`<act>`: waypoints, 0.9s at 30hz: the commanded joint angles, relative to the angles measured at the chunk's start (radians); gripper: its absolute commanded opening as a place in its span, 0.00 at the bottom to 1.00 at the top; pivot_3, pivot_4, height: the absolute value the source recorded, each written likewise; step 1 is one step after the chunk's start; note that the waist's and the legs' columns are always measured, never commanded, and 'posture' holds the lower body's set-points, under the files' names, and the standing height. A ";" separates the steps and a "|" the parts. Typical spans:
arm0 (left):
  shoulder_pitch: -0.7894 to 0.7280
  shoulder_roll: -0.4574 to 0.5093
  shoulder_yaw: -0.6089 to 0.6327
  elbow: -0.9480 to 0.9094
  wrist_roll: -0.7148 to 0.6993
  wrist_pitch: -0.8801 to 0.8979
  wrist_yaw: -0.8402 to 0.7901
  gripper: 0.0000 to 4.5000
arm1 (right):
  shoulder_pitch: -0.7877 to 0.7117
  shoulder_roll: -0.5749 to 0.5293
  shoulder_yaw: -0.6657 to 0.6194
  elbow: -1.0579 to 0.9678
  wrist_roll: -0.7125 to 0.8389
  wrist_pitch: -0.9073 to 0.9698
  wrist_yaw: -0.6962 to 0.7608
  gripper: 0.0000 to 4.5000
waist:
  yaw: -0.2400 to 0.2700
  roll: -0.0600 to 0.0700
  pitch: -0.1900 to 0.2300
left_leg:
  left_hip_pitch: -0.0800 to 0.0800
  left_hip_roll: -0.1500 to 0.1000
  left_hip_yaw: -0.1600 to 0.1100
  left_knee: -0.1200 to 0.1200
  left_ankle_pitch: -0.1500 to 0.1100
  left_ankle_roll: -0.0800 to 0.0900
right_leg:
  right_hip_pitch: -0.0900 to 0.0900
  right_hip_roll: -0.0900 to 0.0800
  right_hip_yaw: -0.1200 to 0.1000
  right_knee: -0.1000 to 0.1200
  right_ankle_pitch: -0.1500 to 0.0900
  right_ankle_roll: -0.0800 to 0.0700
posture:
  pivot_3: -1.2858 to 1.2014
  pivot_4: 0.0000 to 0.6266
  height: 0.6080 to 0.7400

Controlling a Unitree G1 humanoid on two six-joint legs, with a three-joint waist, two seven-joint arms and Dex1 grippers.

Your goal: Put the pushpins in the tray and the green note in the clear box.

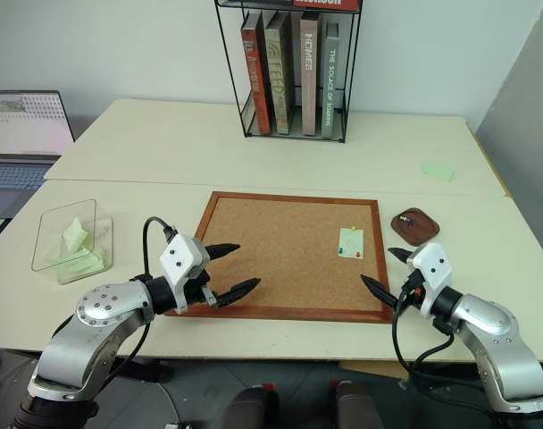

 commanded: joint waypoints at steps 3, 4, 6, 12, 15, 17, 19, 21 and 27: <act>0.010 0.016 0.019 -0.036 -0.012 -0.020 -0.013 1.00 | 0.000 0.000 -0.012 -0.036 0.011 -0.001 -0.004 1.00 | 0.000 0.000 0.000 | 0.000 0.000 0.000 0.000 0.000 0.000 | 0.000 0.000 0.000 0.000 0.000 0.000 | 0.52 0.24 1.00; 0.012 0.021 0.017 -0.037 -0.006 -0.024 -0.014 1.00 | 0.000 0.000 -0.011 -0.035 0.012 -0.002 -0.003 1.00 | 0.000 0.000 0.000 | 0.000 0.000 0.000 0.000 0.000 0.000 | 0.000 0.000 0.000 0.000 0.000 0.000 | 0.52 0.24 1.00; 0.016 0.016 0.022 -0.045 -0.023 -0.025 -0.021 1.00 | -0.002 0.001 -0.008 -0.025 0.010 -0.009 0.001 1.00 | 0.000 0.000 0.000 | 0.000 0.000 0.000 0.000 0.000 0.000 | 0.000 0.000 0.000 0.000 0.000 0.000 | 0.52 0.24 1.00; 0.000 0.012 0.026 -0.036 -0.037 0.000 -0.009 1.00 | -0.001 0.011 0.005 -0.011 -0.004 -0.032 0.002 1.00 | 0.000 0.000 0.000 | 0.000 0.000 0.000 0.000 0.000 0.000 | 0.000 0.000 0.000 0.000 0.000 0.000 | 0.52 0.24 1.00; -0.020 0.008 0.021 -0.021 -0.023 0.000 0.005 1.00 | 0.005 0.020 0.016 -0.012 -0.014 -0.046 0.000 1.00 | 0.000 0.000 0.000 | 0.000 0.000 0.000 0.000 0.000 0.000 | 0.000 0.000 0.000 0.000 0.000 0.000 | 0.52 0.24 1.00; -0.032 0.005 0.015 -0.010 -0.013 0.008 0.018 1.00 | 0.007 0.026 0.022 -0.012 -0.018 -0.053 0.000 1.00 | 0.000 0.000 0.000 | 0.000 0.000 0.000 0.000 0.000 0.000 | 0.000 0.000 0.000 0.000 0.000 0.000 | 0.52 0.24 1.00; -0.037 0.007 0.003 -0.010 -0.010 0.002 0.013 1.00 | 0.007 0.031 0.025 -0.008 -0.021 -0.059 0.002 1.00 | 0.000 0.000 0.000 | 0.000 0.000 0.000 0.000 0.000 0.000 | 0.000 0.000 0.000 0.000 0.000 0.000 | 0.52 0.24 1.00; -0.037 0.002 -0.001 -0.016 -0.018 0.002 0.011 1.00 | 0.010 0.035 0.030 -0.009 -0.026 -0.070 0.001 1.00 | 0.000 0.000 0.000 | 0.000 0.000 0.000 0.000 0.000 0.000 | 0.000 0.000 0.000 0.000 0.000 0.000 | 0.52 0.24 1.00; -0.062 -0.013 -0.034 -0.006 -0.029 0.019 -0.009 0.91 | 0.022 0.070 0.032 -0.016 -0.038 -0.115 -0.020 1.00 | 0.000 0.000 0.000 | 0.000 0.000 0.000 0.000 0.000 0.000 | 0.000 0.000 0.000 0.000 0.000 0.000 | 0.52 0.24 1.00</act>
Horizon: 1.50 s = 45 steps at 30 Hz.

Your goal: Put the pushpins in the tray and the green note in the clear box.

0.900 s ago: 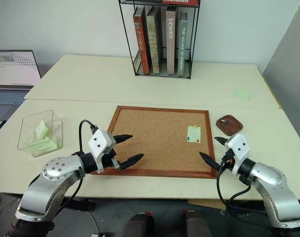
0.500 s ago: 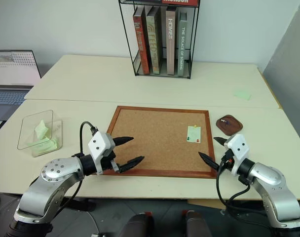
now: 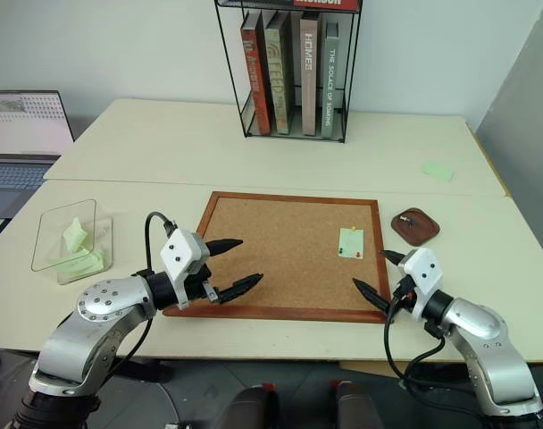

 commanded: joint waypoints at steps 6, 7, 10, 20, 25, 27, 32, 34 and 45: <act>-0.104 -0.028 -0.089 0.038 0.002 0.006 -0.037 0.63 | 0.030 0.032 -0.004 -0.034 -0.002 -0.051 -0.021 1.00 | 0.000 0.000 0.000 | 0.000 0.000 0.000 0.000 0.000 0.000 | 0.000 0.000 0.000 0.000 0.000 0.000 | 0.52 0.24 1.00; -0.123 -0.037 -0.104 0.052 0.008 0.006 -0.036 0.59 | 0.029 0.033 -0.003 -0.033 -0.003 -0.053 -0.022 1.00 | 0.000 0.000 0.000 | 0.000 0.000 0.000 0.000 0.000 0.000 | 0.000 0.000 0.000 0.000 0.000 0.000 | 0.52 0.24 1.00; -0.180 -0.077 -0.146 0.112 0.020 0.002 -0.036 0.47 | 0.017 0.034 0.006 -0.027 -0.010 -0.043 -0.027 1.00 | 0.000 0.000 0.000 | 0.000 0.000 0.000 0.000 0.000 0.000 | 0.000 0.000 0.000 0.000 0.000 0.001 | 0.52 0.24 1.00; -0.304 -0.172 -0.236 0.351 0.097 -0.088 -0.073 0.07 | -0.061 0.035 0.057 -0.002 0.005 0.030 -0.009 1.00 | -0.001 0.000 0.000 | 0.000 0.000 0.000 0.000 0.000 0.000 | 0.000 0.002 0.000 0.001 0.001 0.002 | 0.52 0.24 1.00; -0.353 -0.201 -0.270 0.445 0.150 -0.152 -0.090 0.01 | -0.104 0.042 0.066 0.028 0.000 0.042 -0.008 1.00 | 0.000 0.000 0.000 | 0.000 -0.001 0.000 0.000 0.000 0.000 | 0.000 0.002 0.000 0.001 0.002 0.003 | 0.52 0.24 1.00; -0.374 -0.229 -0.278 0.506 0.166 -0.183 -0.091 0.01 | -0.140 0.051 0.080 0.065 -0.011 0.042 -0.011 1.00 | 0.000 0.000 0.000 | 0.000 -0.001 0.000 0.001 0.000 0.000 | 0.000 0.002 0.001 0.000 0.002 0.003 | 0.52 0.24 1.00; -0.392 -0.278 -0.275 0.622 0.187 -0.248 -0.092 0.01 | -0.212 0.079 0.108 0.140 -0.035 0.038 -0.020 1.00 | -0.001 0.000 0.000 | 0.000 -0.001 0.001 0.001 0.000 0.000 | 0.000 0.002 0.001 0.001 0.002 0.003 | 0.52 0.24 1.00; -0.398 -0.296 -0.270 0.679 0.194 -0.271 -0.095 0.01 | -0.255 0.098 0.111 0.181 -0.030 0.051 -0.020 1.00 | -0.002 0.000 0.000 | 0.000 0.000 0.001 0.001 0.000 0.000 | 0.000 0.002 0.001 0.001 0.002 0.003 | 0.52 0.24 1.00; -0.381 -0.309 -0.276 0.767 0.239 -0.344 -0.118 0.01 | -0.530 0.155 0.093 0.525 -0.080 0.048 -0.070 1.00 | -0.002 0.001 -0.001 | 0.001 -0.002 0.002 0.002 0.000 0.000 | 0.000 0.002 0.002 0.006 0.002 0.003 | 0.52 0.24 1.00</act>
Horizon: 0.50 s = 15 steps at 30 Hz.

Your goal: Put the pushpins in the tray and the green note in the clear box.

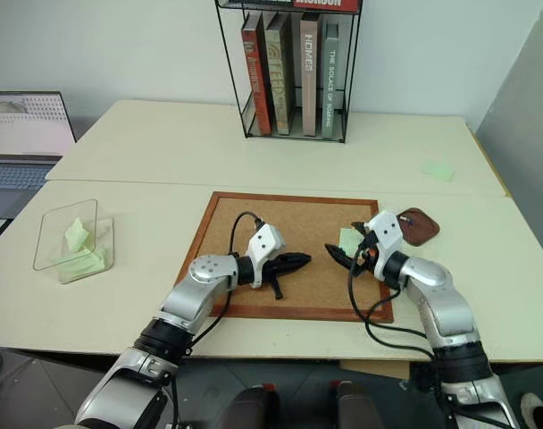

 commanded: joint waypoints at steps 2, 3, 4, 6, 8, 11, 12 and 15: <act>0.020 -0.008 -0.003 0.008 0.019 -0.006 -0.004 0.01 | -0.093 0.002 -0.016 0.149 -0.055 -0.044 -0.031 1.00 | 0.000 0.000 0.000 | 0.000 0.000 0.000 0.000 0.000 0.000 | 0.000 0.000 0.000 0.001 0.000 0.000 | 0.52 0.24 1.00; 0.023 -0.010 -0.003 0.005 0.020 -0.004 -0.002 0.01 | -0.101 0.004 -0.016 0.173 -0.062 -0.052 -0.032 1.00 | 0.000 0.001 0.000 | 0.000 0.000 0.000 0.000 0.000 0.000 | 0.000 0.000 0.000 0.001 0.000 0.000 | 0.52 0.24 1.00; 0.025 -0.011 -0.002 0.002 0.020 -0.002 -0.002 0.01 | -0.106 0.005 -0.015 0.191 -0.067 -0.059 -0.031 1.00 | 0.000 0.001 -0.001 | 0.000 0.000 0.000 0.000 0.000 0.000 | 0.000 0.000 0.000 0.001 0.000 0.000 | 0.52 0.24 1.00; 0.030 -0.012 0.000 -0.005 0.020 0.001 -0.002 0.00 | -0.112 0.006 -0.009 0.220 -0.082 -0.077 -0.030 0.96 | 0.000 0.001 -0.001 | 0.000 0.000 0.000 0.000 0.000 0.000 | 0.000 0.000 0.000 0.001 0.000 0.000 | 0.52 0.24 1.00; 0.034 -0.013 0.001 -0.011 0.022 0.003 -0.002 0.00 | -0.118 0.009 -0.005 0.244 -0.095 -0.093 -0.029 0.90 | 0.000 0.001 -0.001 | 0.000 0.000 0.000 0.000 0.000 0.000 | 0.000 0.000 0.000 0.001 0.000 0.000 | 0.52 0.24 1.00; 0.039 -0.014 0.000 -0.019 0.023 0.008 -0.002 0.00 | -0.138 0.023 -0.004 0.295 -0.112 -0.121 -0.037 0.76 | 0.000 0.001 -0.001 | 0.001 0.000 0.000 0.000 0.000 0.000 | 0.000 0.000 0.001 0.002 0.000 0.000 | 0.52 0.24 1.00; 0.040 -0.014 0.000 -0.021 0.024 0.009 -0.002 0.00 | -0.144 0.028 -0.005 0.309 -0.116 -0.129 -0.039 0.73 | -0.001 0.001 -0.001 | 0.001 0.000 0.000 0.000 0.000 0.000 | 0.000 0.000 0.001 0.002 0.000 0.000 | 0.52 0.24 1.00; 0.041 -0.013 -0.001 -0.026 0.025 0.014 -0.003 0.00 | -0.155 0.039 -0.005 0.344 -0.132 -0.158 -0.046 0.59 | -0.001 0.001 -0.001 | 0.001 0.000 0.000 0.000 0.000 0.000 | 0.000 0.000 0.001 0.002 0.000 0.000 | 0.52 0.24 1.00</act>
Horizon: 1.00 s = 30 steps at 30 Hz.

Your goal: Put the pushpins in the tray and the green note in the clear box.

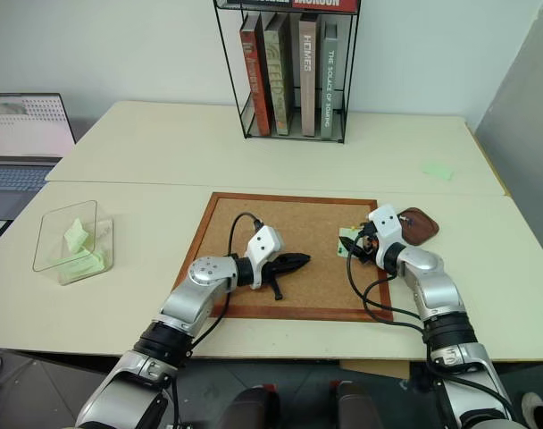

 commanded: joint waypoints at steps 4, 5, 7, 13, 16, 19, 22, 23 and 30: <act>0.022 -0.004 -0.007 -0.012 0.010 0.021 -0.004 0.00 | -0.037 0.018 -0.015 0.045 -0.032 -0.080 -0.017 0.44 | 0.000 0.000 0.000 | 0.000 0.000 0.000 0.000 0.000 0.000 | 0.000 0.000 0.000 0.000 0.000 0.000 | 0.52 0.24 1.00; 0.022 -0.004 -0.006 -0.013 0.009 0.023 -0.003 0.00 | -0.038 0.019 -0.015 0.048 -0.035 -0.087 -0.017 0.39 | 0.000 0.000 0.000 | 0.000 0.000 0.000 0.000 0.000 0.000 | 0.000 0.000 0.000 0.000 0.000 0.000 | 0.52 0.24 1.00; 0.023 -0.003 -0.006 -0.016 0.010 0.024 -0.003 0.00 | -0.038 0.019 -0.015 0.053 -0.043 -0.102 -0.020 0.29 | 0.000 0.000 0.000 | 0.000 0.000 0.000 0.000 0.000 0.000 | 0.000 0.000 0.000 0.000 0.000 0.000 | 0.52 0.24 1.00; 0.030 0.002 -0.011 -0.022 0.015 0.027 -0.007 0.00 | -0.032 0.019 -0.014 0.043 -0.053 -0.127 -0.023 0.02 | -0.001 0.000 0.000 | 0.000 0.000 0.000 0.000 0.000 0.000 | 0.000 0.000 0.000 0.000 0.000 0.000 | 0.52 0.24 1.00; 0.031 0.003 -0.015 -0.022 0.017 0.029 -0.010 0.00 | -0.028 0.022 -0.019 0.028 -0.052 -0.134 -0.024 0.00 | -0.001 0.000 0.000 | 0.000 0.000 0.000 0.000 0.000 0.000 | 0.000 0.000 0.000 0.000 0.000 0.000 | 0.52 0.24 1.00; 0.030 0.001 -0.021 -0.022 0.020 0.030 -0.014 0.00 | -0.024 0.024 -0.027 0.017 -0.041 -0.143 -0.016 0.00 | -0.001 0.000 0.000 | 0.000 0.000 0.000 0.000 0.000 0.000 | 0.000 0.000 0.000 0.000 0.000 0.000 | 0.52 0.24 1.00; 0.031 0.000 -0.023 -0.021 0.023 0.029 -0.013 0.00 | -0.021 0.030 -0.034 0.004 -0.030 -0.154 -0.008 0.00 | -0.001 0.000 0.000 | 0.000 0.000 0.000 0.000 0.000 0.000 | 0.000 0.000 0.000 0.000 0.000 0.000 | 0.52 0.24 1.00; 0.031 0.000 -0.023 -0.020 0.023 0.029 -0.013 0.00 | -0.020 0.033 -0.037 -0.001 -0.026 -0.157 -0.005 0.00 | -0.001 0.000 0.000 | 0.000 0.000 0.000 0.000 0.000 0.000 | 0.000 0.000 0.000 0.000 0.000 0.000 | 0.52 0.24 1.00; 0.035 -0.001 -0.028 -0.019 0.028 0.031 -0.014 0.00 | -0.017 0.037 -0.046 -0.039 -0.013 -0.146 0.003 0.00 | -0.002 0.000 0.000 | 0.000 0.000 0.000 0.000 0.000 0.000 | 0.000 0.000 0.000 0.000 0.000 0.000 | 0.52 0.24 1.00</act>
